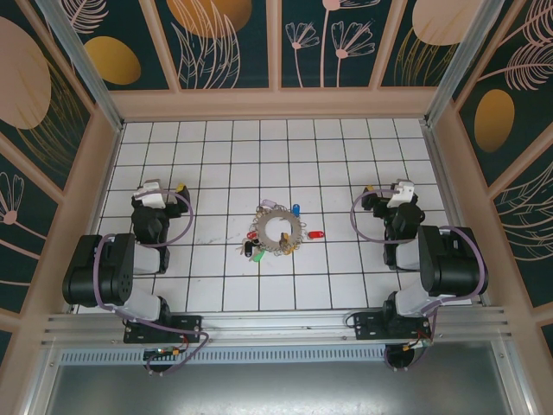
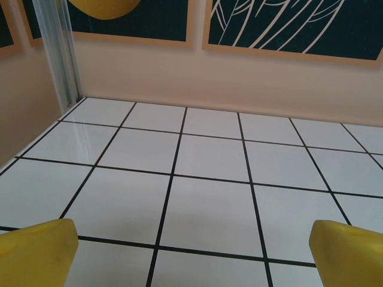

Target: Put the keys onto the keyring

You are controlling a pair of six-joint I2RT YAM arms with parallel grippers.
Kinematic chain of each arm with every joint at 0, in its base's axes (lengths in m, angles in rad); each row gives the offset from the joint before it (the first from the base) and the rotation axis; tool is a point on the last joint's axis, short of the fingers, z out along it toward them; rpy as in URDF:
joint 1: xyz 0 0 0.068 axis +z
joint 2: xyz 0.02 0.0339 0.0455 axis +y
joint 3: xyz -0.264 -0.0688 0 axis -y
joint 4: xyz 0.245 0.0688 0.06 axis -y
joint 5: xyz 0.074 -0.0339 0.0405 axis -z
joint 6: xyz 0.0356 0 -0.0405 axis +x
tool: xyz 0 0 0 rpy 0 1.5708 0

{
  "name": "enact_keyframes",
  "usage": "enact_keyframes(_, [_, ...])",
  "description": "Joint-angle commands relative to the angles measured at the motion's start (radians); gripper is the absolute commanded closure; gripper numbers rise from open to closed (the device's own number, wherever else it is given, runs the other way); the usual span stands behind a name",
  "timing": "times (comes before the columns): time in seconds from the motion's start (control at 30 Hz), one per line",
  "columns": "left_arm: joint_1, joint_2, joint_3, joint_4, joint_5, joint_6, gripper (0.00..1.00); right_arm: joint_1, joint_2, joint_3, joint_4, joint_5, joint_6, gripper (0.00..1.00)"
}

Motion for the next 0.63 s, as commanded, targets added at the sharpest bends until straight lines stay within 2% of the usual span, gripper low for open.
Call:
enact_keyframes(0.0, [-0.005, -0.005, 0.004, 0.009, -0.015, 0.017, 0.01, 0.006, 0.000, 0.017, 0.012, 0.014, 0.008, 0.01])
enact_keyframes(0.6, [-0.005, -0.007, 0.005, 0.009, -0.015, 0.017, 0.01, 0.005, 0.000, 0.018, 0.010, 0.010, 0.008, 0.01])
